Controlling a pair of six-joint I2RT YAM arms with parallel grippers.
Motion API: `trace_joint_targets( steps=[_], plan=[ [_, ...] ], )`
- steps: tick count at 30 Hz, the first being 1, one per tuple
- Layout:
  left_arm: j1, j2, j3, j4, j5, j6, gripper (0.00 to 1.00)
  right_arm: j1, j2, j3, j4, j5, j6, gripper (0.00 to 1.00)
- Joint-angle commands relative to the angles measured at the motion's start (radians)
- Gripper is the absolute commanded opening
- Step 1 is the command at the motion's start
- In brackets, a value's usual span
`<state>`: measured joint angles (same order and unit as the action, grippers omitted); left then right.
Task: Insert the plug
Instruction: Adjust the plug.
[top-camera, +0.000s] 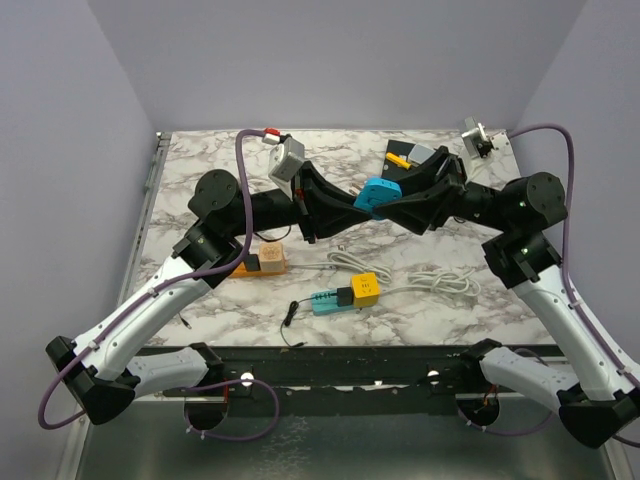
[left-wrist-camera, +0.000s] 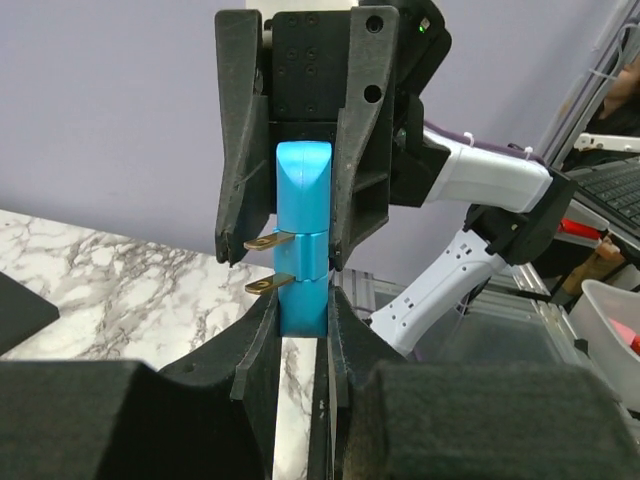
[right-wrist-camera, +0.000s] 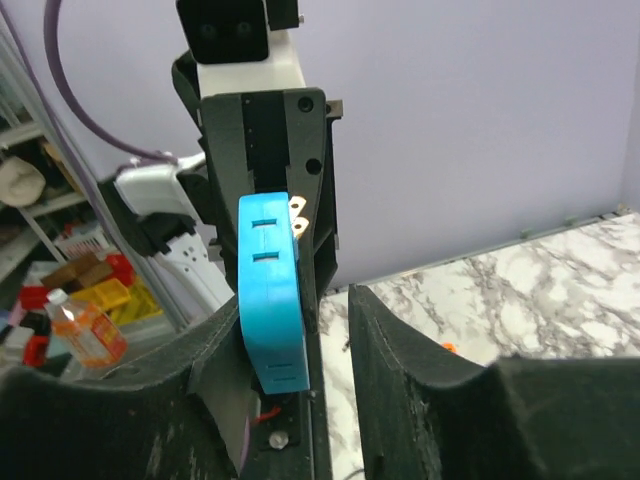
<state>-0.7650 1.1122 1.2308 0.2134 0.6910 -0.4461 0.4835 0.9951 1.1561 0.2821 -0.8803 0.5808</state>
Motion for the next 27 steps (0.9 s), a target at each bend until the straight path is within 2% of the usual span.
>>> trace_joint_targets(
  steps=[1, 7, 8, 9, 10, 11, 16, 20, 22, 24, 27],
  plan=[
    [0.005, -0.004, -0.013, 0.059, 0.025, -0.043, 0.00, 0.004, 0.033, -0.024, 0.231, 0.046, 0.168, 0.39],
    [0.006, 0.006, -0.022, 0.072, 0.038, -0.015, 0.00, 0.006, 0.075, 0.011, 0.217, 0.057, 0.213, 0.15],
    [0.006, 0.004, -0.026, 0.056, 0.038, 0.011, 0.13, 0.005, 0.077, 0.024, 0.180, 0.061, 0.201, 0.10],
    [0.006, 0.000, -0.027, 0.023, 0.033, 0.062, 0.40, 0.005, 0.080, 0.047, 0.124, 0.066, 0.176, 0.05],
    [0.006, -0.010, -0.028, -0.020, 0.021, 0.132, 0.77, 0.005, 0.082, 0.076, 0.039, 0.076, 0.134, 0.01],
    [0.004, -0.025, -0.029, -0.068, -0.031, 0.211, 0.96, 0.006, 0.084, 0.110, -0.075, 0.086, 0.094, 0.01],
    [0.005, -0.117, -0.100, -0.160, -0.260, 0.636, 0.99, 0.006, 0.097, 0.214, -0.373, 0.095, -0.046, 0.01],
    [0.005, -0.137, -0.122, -0.159, -0.425, 0.942, 0.99, 0.005, 0.112, 0.237, -0.477, 0.058, -0.088, 0.01],
    [0.005, -0.137, -0.127, -0.156, -0.429, 1.078, 0.99, 0.005, 0.128, 0.242, -0.502, 0.022, -0.100, 0.01],
    [0.005, -0.137, -0.129, -0.153, -0.376, 1.180, 0.99, 0.005, 0.152, 0.263, -0.548, 0.003, -0.121, 0.01],
    [0.004, -0.130, -0.122, -0.152, -0.272, 1.243, 0.99, 0.005, 0.188, 0.300, -0.614, -0.014, -0.154, 0.01]
  ],
)
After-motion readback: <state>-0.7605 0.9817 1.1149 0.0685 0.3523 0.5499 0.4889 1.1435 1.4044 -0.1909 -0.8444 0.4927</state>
